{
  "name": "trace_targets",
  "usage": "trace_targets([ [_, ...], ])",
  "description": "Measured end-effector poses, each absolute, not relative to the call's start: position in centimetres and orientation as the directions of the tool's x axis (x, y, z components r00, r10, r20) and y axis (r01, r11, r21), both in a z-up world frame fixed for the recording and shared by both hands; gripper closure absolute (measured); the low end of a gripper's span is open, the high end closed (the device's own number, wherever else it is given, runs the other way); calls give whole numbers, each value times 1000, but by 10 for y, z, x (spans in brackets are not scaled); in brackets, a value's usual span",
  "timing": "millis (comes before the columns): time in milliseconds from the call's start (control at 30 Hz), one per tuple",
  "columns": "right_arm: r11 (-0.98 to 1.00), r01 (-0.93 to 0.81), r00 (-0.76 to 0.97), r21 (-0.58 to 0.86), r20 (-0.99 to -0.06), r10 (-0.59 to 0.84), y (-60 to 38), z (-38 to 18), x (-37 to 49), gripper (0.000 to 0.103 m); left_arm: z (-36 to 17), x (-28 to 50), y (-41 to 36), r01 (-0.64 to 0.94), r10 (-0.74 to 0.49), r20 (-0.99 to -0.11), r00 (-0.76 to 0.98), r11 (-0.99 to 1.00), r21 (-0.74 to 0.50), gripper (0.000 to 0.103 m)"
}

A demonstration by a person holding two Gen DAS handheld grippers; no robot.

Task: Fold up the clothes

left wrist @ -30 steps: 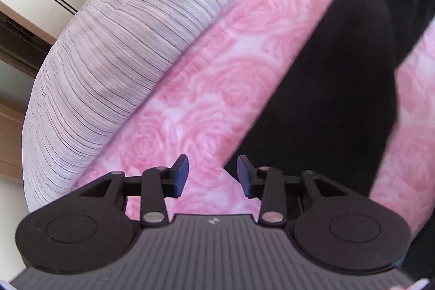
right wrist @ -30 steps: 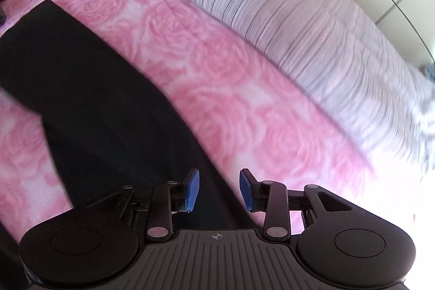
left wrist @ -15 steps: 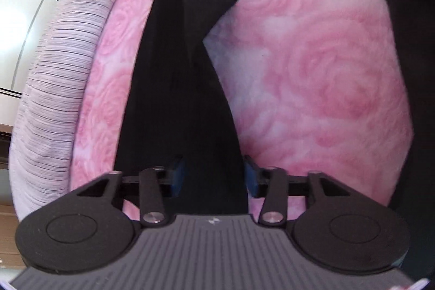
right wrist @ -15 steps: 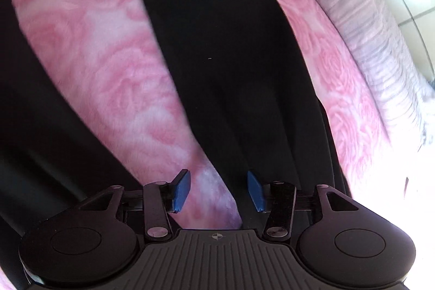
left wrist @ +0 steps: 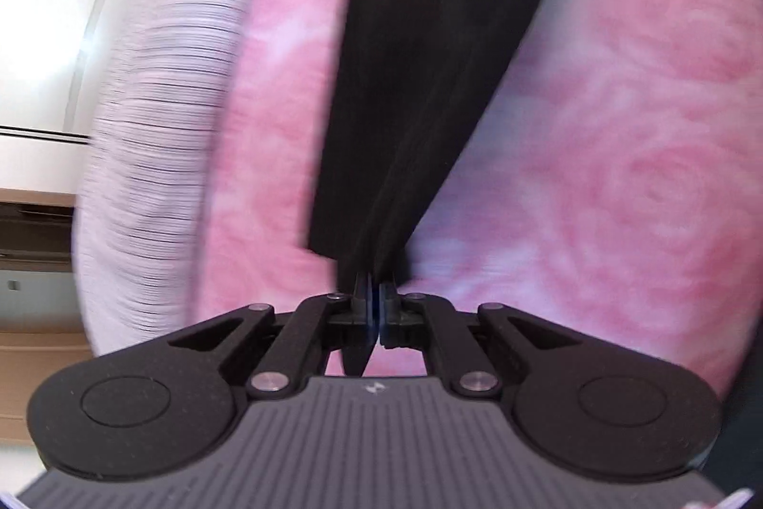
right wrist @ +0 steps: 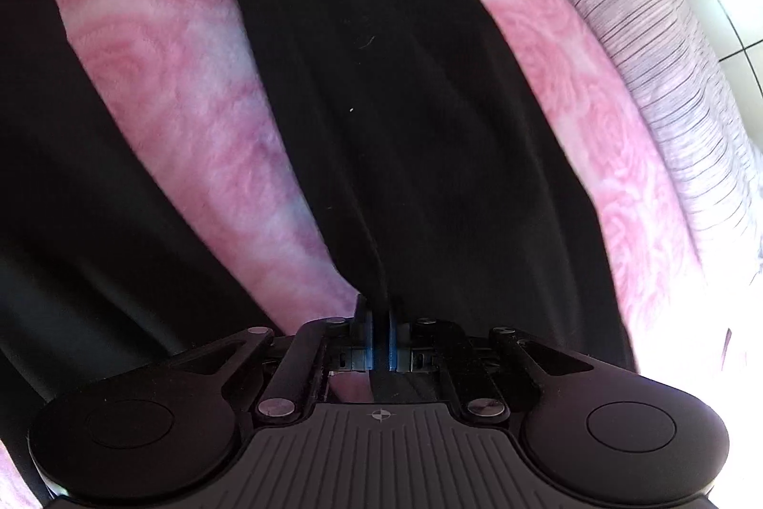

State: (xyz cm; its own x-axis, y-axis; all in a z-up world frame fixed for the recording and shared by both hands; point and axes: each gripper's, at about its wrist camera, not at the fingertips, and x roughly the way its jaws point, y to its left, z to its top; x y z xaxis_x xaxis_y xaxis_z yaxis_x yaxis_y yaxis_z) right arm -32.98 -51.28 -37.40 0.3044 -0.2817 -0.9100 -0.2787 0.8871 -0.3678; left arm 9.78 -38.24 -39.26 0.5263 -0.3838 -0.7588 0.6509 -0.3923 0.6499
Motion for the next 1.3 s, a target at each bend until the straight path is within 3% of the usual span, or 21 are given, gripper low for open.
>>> trace_targets([
  [200, 906, -215, 334, -366, -899, -284, -504, -353, -351, 97, -396, 84, -356, 711, -311, -814, 490, -398, 580, 97],
  [367, 967, 8, 329, -256, -912, -244, -527, -316, -375, 74, -376, 66, -329, 759, -307, -831, 463, -348, 551, 92],
  [433, 963, 159, 296, -216, -920, -256, -541, -307, -406, 53, -365, 52, -322, 773, -334, -832, 443, -328, 543, 82],
  [567, 881, 452, 223, -139, -939, -263, -569, -290, -468, 49, -350, 14, -317, 784, -424, -820, 384, -320, 532, 72],
  [667, 831, 512, 141, -219, -933, -332, -577, -279, -520, 49, -340, -39, -328, 776, -503, -804, 318, -349, 525, 70],
  [933, 838, 36, 63, -545, -836, -546, -565, -303, -649, 43, -349, -219, -353, 715, -618, -772, 149, -471, 516, 61],
  [1133, 770, -238, 199, -591, -806, -557, -599, -338, -718, 42, -373, -355, -403, 665, -637, -764, 101, -528, 528, 52],
  [1300, 738, -322, 341, -592, -800, -493, -626, -362, -750, 39, -386, -430, -456, 604, -679, -731, 67, -555, 571, 51],
])
